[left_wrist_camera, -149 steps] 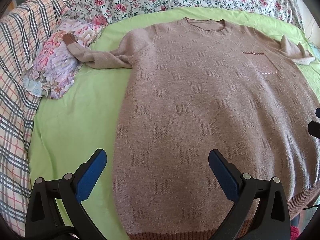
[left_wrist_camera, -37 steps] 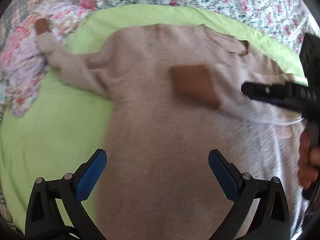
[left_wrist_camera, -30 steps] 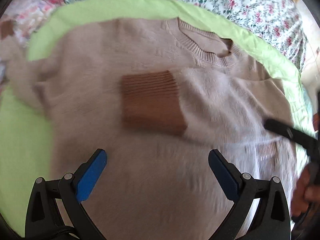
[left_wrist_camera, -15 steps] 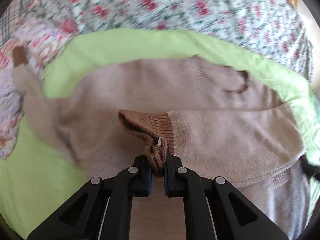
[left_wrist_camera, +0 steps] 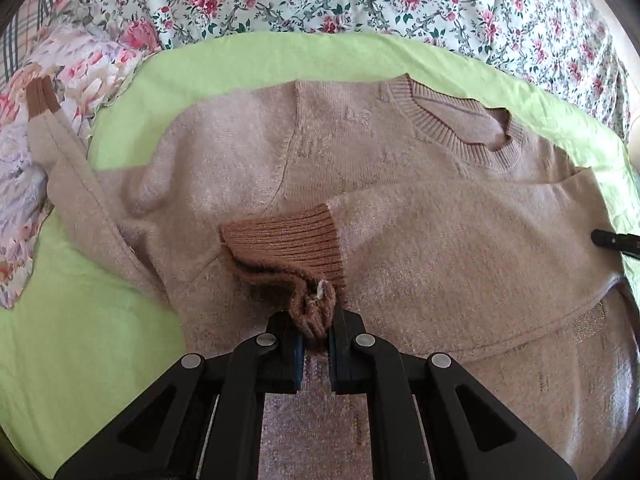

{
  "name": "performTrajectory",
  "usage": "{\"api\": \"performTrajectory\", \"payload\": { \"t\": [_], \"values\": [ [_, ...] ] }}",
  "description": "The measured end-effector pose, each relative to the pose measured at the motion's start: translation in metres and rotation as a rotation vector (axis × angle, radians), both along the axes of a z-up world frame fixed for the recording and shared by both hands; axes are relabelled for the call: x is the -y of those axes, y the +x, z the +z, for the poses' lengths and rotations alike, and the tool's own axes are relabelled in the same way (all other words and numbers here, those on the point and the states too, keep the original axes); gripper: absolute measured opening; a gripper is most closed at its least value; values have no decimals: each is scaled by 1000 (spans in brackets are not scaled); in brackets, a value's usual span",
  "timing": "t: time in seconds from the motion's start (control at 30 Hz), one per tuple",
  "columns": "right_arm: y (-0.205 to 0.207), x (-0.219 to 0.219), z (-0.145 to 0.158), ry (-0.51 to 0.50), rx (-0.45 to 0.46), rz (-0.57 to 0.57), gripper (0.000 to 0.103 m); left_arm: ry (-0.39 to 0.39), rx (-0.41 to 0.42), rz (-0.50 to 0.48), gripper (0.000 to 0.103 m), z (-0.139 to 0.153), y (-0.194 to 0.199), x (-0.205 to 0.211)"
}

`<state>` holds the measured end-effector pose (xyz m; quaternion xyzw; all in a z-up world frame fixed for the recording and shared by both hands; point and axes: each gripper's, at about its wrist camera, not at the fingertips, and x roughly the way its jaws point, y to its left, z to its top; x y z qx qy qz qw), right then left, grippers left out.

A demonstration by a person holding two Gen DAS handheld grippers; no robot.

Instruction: Fold small clothes

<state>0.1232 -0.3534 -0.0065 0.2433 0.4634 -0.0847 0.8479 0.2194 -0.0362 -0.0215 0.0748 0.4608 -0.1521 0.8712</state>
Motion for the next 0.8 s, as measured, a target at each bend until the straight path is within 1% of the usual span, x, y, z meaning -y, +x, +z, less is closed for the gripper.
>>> {"api": "performTrajectory", "payload": {
  "t": [0.07,0.1,0.13,0.17,0.2,0.23,0.27,0.3,0.33,0.37,0.4,0.43,0.47,0.5,0.53,0.57,0.63,0.7,0.73,0.77,0.8],
  "values": [
    [-1,4,-3,6,-10,-14,11,13,5,-12,8,1,-1,2],
    [0,3,-7,-1,-25,-7,11,34,4,-14,8,-3,-2,5],
    [0,1,-5,-18,-19,-7,13,52,5,-12,9,-6,-2,6],
    [-2,-1,-1,-36,-20,-19,18,62,10,-10,10,-7,-2,7],
    [-5,-4,4,-61,-32,-35,29,68,15,-9,11,-6,-4,7],
    [-9,-6,9,-81,-28,-49,39,73,16,-9,14,-5,-6,6],
    [-16,-9,17,-91,-5,-58,42,77,11,-8,16,-4,-7,4],
    [-22,-13,22,-89,19,-58,47,76,5,-5,19,-2,-8,1],
    [-27,-18,27,-77,45,-51,50,69,0,-4,23,1,-11,-4],
    [-32,-24,32,-57,70,-33,50,68,-3,-1,26,3,-13,-8],
    [-36,-30,34,-38,85,-11,50,69,-1,4,33,6,-16,-14],
    [-38,-38,36,-21,96,10,51,74,7,11,38,10,-19,-23],
    [-41,-48,36,0,104,38,51,82,13,20,38,13,-21,-30],
    [-40,-56,34,21,105,67,51,94,17,36,45,16,-22,-38],
    [-40,-65,32,42,102,98,51,113,22,69,56,20,-21,-51],
    [-39,-77,29,60,97,131,51,119,26,91,60,22,-18,-60],
    [-37,-97,25,78,87,192,51,127,25,159,68,28,-5,-86],
    [-34,-117,22,90,83,251,51,139,14,224,68,32,15,-108],
    [-31,-126,21,98,85,280,51,144,15,267,71,35,32,-121],
    [-30,-132,21,101,85,296,51,149,16,289,73,37,42,-127],
    [-27,-137,20,103,83,312,51,154,17,319,78,40,57,-136]
  ]
}}
